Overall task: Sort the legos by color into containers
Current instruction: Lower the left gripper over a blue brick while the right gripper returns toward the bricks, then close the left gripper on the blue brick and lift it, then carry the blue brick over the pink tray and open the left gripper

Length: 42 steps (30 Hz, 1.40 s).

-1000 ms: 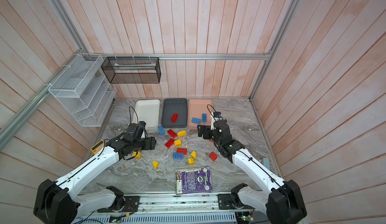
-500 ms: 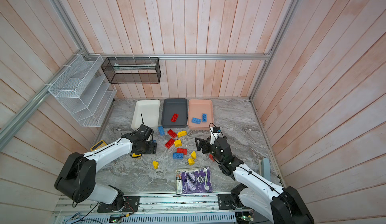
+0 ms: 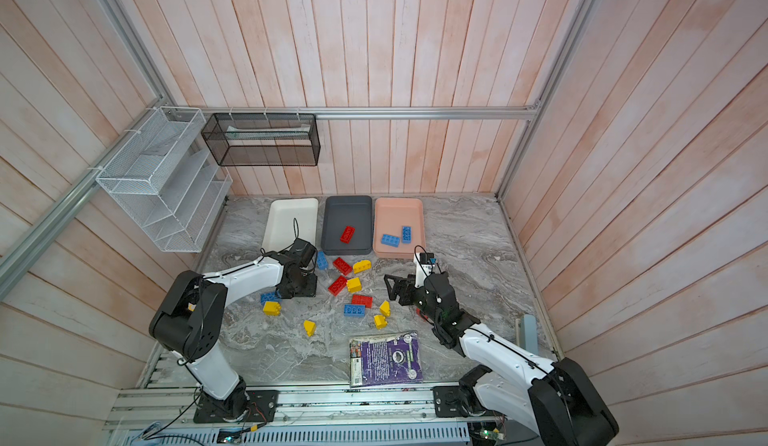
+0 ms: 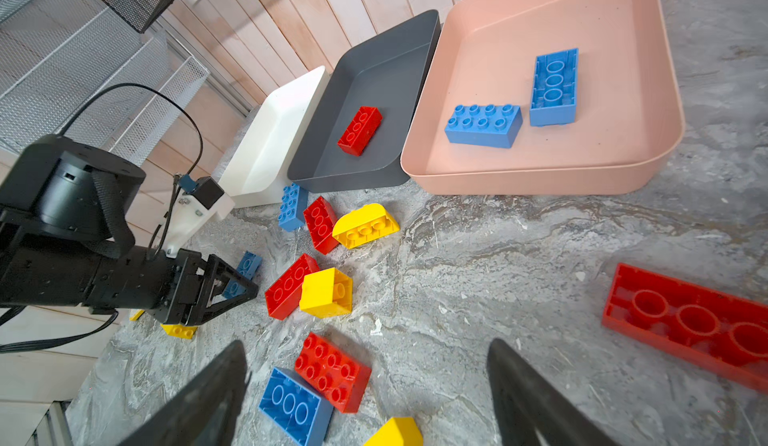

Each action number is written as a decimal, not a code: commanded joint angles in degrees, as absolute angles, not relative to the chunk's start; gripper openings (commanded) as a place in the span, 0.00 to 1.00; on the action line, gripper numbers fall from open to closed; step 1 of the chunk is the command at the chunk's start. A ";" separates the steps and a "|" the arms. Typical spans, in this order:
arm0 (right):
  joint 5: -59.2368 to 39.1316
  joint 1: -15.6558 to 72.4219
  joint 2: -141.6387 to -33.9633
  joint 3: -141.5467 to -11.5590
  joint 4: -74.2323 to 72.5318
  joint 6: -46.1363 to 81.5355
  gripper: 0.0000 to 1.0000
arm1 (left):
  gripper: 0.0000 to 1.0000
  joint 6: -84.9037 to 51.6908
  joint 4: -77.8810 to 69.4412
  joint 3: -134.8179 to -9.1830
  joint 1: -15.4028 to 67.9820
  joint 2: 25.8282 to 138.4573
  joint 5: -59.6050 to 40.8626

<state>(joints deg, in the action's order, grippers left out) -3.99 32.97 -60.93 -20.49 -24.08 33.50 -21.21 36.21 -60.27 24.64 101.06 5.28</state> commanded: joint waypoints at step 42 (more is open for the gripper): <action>14.30 33.28 -44.19 -14.25 -19.95 37.17 0.91 | 0.26 -19.20 36.56 -113.98 35.56 124.59 -8.88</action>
<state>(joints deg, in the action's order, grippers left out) 11.40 32.97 -44.56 -14.87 -21.69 36.18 -18.68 39.75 -109.08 34.59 121.01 -4.40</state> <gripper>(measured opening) 0.907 0.340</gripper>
